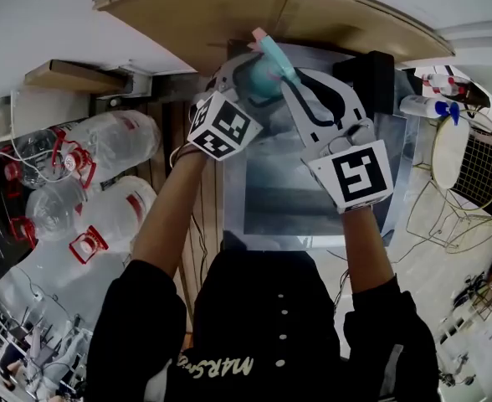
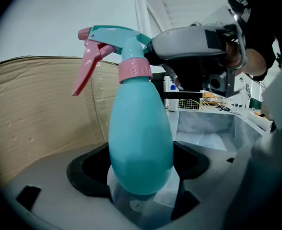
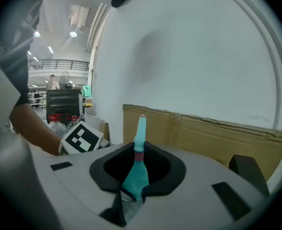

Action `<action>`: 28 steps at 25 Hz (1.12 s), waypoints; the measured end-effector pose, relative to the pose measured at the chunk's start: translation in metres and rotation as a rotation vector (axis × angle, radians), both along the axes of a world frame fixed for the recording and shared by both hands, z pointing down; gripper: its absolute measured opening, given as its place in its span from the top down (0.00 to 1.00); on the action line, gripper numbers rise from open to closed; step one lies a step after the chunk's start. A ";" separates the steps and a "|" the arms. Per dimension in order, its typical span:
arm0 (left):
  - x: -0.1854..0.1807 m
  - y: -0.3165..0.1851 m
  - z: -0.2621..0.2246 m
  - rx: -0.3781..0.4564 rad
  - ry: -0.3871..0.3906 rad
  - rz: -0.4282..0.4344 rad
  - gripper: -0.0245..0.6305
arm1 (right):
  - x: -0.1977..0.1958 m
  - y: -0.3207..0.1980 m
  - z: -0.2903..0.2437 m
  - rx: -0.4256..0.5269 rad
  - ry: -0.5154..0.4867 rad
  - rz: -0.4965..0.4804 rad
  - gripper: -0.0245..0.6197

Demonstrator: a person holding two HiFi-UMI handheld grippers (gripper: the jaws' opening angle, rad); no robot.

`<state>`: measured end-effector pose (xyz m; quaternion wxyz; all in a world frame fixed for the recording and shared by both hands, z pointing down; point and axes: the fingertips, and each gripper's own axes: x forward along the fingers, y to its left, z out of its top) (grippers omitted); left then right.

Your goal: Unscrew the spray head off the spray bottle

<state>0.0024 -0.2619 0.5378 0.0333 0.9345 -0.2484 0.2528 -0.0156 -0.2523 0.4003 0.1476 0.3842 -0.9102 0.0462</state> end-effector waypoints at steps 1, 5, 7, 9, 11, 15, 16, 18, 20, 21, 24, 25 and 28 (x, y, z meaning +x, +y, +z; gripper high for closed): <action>0.001 0.001 0.000 0.000 0.001 0.019 0.34 | 0.002 0.001 0.001 -0.005 -0.011 -0.040 0.85; 0.003 0.003 0.000 0.003 0.006 0.083 0.34 | 0.006 0.002 0.004 0.019 0.001 -0.159 0.85; 0.003 0.002 -0.001 0.002 0.005 0.095 0.34 | 0.007 0.002 0.005 0.028 0.010 -0.182 0.85; 0.004 0.002 -0.001 0.001 0.005 0.095 0.34 | 0.009 0.001 0.005 0.028 0.015 -0.180 0.85; 0.003 0.001 -0.001 0.001 0.008 0.087 0.34 | 0.012 -0.001 0.004 0.024 0.001 -0.147 0.82; 0.002 0.000 -0.001 0.001 0.015 0.067 0.34 | 0.024 0.005 -0.011 0.004 -0.057 -0.010 0.70; 0.002 0.000 -0.001 0.002 0.015 0.064 0.34 | 0.023 0.009 -0.019 0.012 -0.074 0.023 0.69; 0.002 0.000 -0.001 0.003 0.016 0.056 0.34 | 0.011 0.021 -0.032 0.024 -0.103 0.062 0.69; 0.002 0.000 -0.001 0.005 0.017 0.043 0.34 | -0.004 0.034 -0.028 -0.006 -0.085 0.051 0.69; 0.002 -0.001 -0.002 0.006 0.016 0.036 0.34 | -0.010 0.037 -0.020 -0.038 -0.067 0.044 0.67; 0.001 -0.001 0.000 0.005 0.008 0.006 0.34 | -0.020 0.032 0.004 -0.137 -0.050 0.078 0.62; 0.000 -0.001 0.003 0.002 0.000 -0.003 0.34 | -0.021 0.027 0.009 -0.156 -0.055 0.098 0.60; 0.000 -0.001 0.004 0.003 -0.006 -0.022 0.34 | -0.019 0.018 0.017 -0.167 -0.061 0.152 0.58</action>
